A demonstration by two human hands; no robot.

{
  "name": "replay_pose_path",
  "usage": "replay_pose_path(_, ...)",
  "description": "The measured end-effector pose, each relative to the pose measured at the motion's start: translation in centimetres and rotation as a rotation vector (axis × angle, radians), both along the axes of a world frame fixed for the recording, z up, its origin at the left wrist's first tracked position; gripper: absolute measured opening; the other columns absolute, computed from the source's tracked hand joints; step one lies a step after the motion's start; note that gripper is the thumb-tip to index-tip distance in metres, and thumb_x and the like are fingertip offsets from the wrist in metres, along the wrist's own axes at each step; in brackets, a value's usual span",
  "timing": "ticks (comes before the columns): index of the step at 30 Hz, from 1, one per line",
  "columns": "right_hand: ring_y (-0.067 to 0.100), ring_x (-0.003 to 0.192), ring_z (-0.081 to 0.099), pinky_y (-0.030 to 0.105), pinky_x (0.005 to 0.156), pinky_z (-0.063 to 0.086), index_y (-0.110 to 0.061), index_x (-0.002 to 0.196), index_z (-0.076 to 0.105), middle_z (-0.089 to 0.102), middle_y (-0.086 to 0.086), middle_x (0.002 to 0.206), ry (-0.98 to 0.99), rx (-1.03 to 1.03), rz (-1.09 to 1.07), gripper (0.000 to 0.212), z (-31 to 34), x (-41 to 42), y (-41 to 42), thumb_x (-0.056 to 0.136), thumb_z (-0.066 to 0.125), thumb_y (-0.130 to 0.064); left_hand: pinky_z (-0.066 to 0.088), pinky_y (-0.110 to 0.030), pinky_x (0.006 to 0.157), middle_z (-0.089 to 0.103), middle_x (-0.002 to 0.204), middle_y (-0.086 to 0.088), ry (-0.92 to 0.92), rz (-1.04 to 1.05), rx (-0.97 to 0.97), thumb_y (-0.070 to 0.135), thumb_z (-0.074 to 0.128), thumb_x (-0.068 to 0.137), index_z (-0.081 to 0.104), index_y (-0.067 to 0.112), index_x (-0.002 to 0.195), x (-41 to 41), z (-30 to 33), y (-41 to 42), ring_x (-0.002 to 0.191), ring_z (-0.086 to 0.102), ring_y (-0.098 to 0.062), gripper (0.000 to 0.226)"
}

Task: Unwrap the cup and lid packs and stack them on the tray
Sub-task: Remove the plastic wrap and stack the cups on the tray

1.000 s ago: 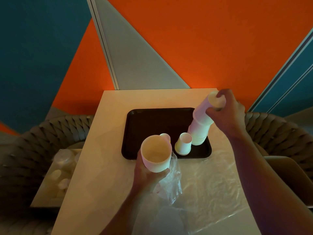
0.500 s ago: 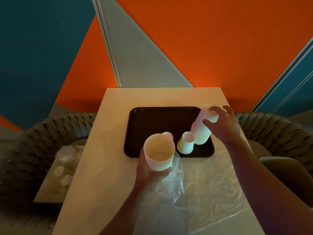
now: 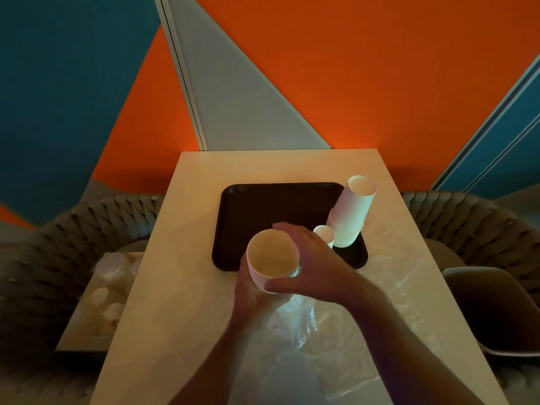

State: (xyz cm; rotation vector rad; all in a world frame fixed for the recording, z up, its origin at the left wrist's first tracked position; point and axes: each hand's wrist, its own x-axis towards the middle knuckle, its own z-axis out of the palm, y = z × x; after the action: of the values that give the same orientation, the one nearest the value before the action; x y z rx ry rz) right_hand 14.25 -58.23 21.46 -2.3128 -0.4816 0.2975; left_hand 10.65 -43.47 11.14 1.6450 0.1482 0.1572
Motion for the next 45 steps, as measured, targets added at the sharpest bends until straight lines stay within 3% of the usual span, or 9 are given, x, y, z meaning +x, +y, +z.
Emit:
replay_pose_path(3,0.012,0.132,0.039,0.040,0.106,0.043,-0.039,0.149,0.032,0.040,-0.017,0.146,-0.046,-0.018,-0.002,0.107,-0.4,-0.2,0.7,0.060,0.090,-0.052,0.055,-0.057,0.093,0.063,0.129,-0.005,0.024,-0.003,-0.025,0.001,0.097,0.054,0.045,0.025,0.141,0.0,-0.1,0.1,0.119,0.062,-0.026,0.105)
replay_pose_path(9,0.003,0.122,0.044,0.024,0.094,0.042,-0.031,0.151,0.036,0.041,-0.017,0.143,-0.091,-0.028,-0.046,0.113,0.0,0.2,0.7,0.056,0.093,-0.052,0.056,-0.046,0.096,0.062,0.129,0.004,-0.028,0.033,0.041,0.018,0.099,0.051,0.044,0.035,0.139,0.0,0.2,-0.1,0.121,0.060,-0.020,0.105)
replay_pose_path(18,-0.006,0.103,0.055,0.014,0.075,0.048,-0.040,0.126,0.046,0.055,-0.023,0.117,-0.021,0.151,-0.121,0.089,0.9,0.2,0.5,0.053,0.097,-0.044,0.054,-0.049,0.098,0.059,0.134,0.006,-0.039,0.018,0.119,0.025,0.098,0.051,0.037,0.036,0.143,-0.1,0.1,0.0,0.126,0.057,-0.019,0.110)
replay_pose_path(24,0.002,0.105,0.064,0.023,0.082,0.055,-0.028,0.131,0.046,0.065,-0.019,0.112,0.044,0.556,-0.199,0.087,4.6,0.2,-1.0,0.062,0.097,-0.015,0.056,-0.041,0.093,0.063,0.130,0.003,-0.050,-0.045,0.029,-0.004,0.092,0.058,0.040,0.033,0.141,-0.4,0.2,0.3,0.121,0.061,-0.021,0.105)
replay_pose_path(27,0.004,0.110,0.063,0.019,0.086,0.052,-0.020,0.135,0.046,0.063,-0.017,0.118,-0.024,0.667,-0.206,0.088,6.2,0.1,-2.0,0.060,0.093,-0.015,0.055,-0.031,0.091,0.065,0.127,0.006,-0.028,-0.032,0.009,0.005,0.093,0.056,0.042,0.035,0.138,-0.5,0.4,0.1,0.118,0.062,-0.017,0.101)
replay_pose_path(30,0.004,0.115,0.061,0.018,0.087,0.051,-0.024,0.136,0.044,0.060,-0.018,0.123,-0.054,0.670,-0.192,0.090,6.3,-0.2,-2.2,0.059,0.091,-0.017,0.055,-0.039,0.094,0.064,0.128,0.005,-0.022,-0.020,-0.002,0.019,0.094,0.053,0.044,0.038,0.137,-0.6,0.4,0.0,0.118,0.062,-0.019,0.099)
replay_pose_path(37,0.006,0.114,0.064,0.021,0.086,0.052,-0.023,0.138,0.050,0.068,-0.008,0.120,0.051,0.566,-0.224,0.088,1.2,-0.3,-1.1,0.062,0.094,-0.020,0.058,-0.037,0.088,0.066,0.124,0.008,-0.016,-0.018,-0.018,0.008,0.093,0.054,0.047,0.043,0.133,-0.6,0.5,0.0,0.115,0.064,-0.014,0.098)
replay_pose_path(42,0.008,0.114,0.064,0.032,0.088,0.058,-0.027,0.140,0.042,0.064,-0.005,0.124,0.070,0.554,-0.280,0.088,-0.6,-0.7,-0.2,0.068,0.091,-0.033,0.055,-0.023,0.080,0.067,0.121,0.011,-0.022,-0.016,-0.019,-0.001,0.093,0.057,0.047,0.042,0.131,-0.6,0.7,-0.1,0.112,0.066,-0.012,0.098)
replay_pose_path(45,0.021,0.116,0.064,0.046,0.087,0.060,-0.031,0.137,0.040,0.059,0.008,0.128,0.033,0.552,-0.314,0.089,-0.4,0.0,-0.7,0.065,0.089,-0.046,0.055,-0.027,0.087,0.066,0.124,0.009,-0.030,-0.019,-0.012,0.013,0.094,0.054,0.046,0.041,0.133,-0.7,0.7,-0.1,0.115,0.064,-0.014,0.097)
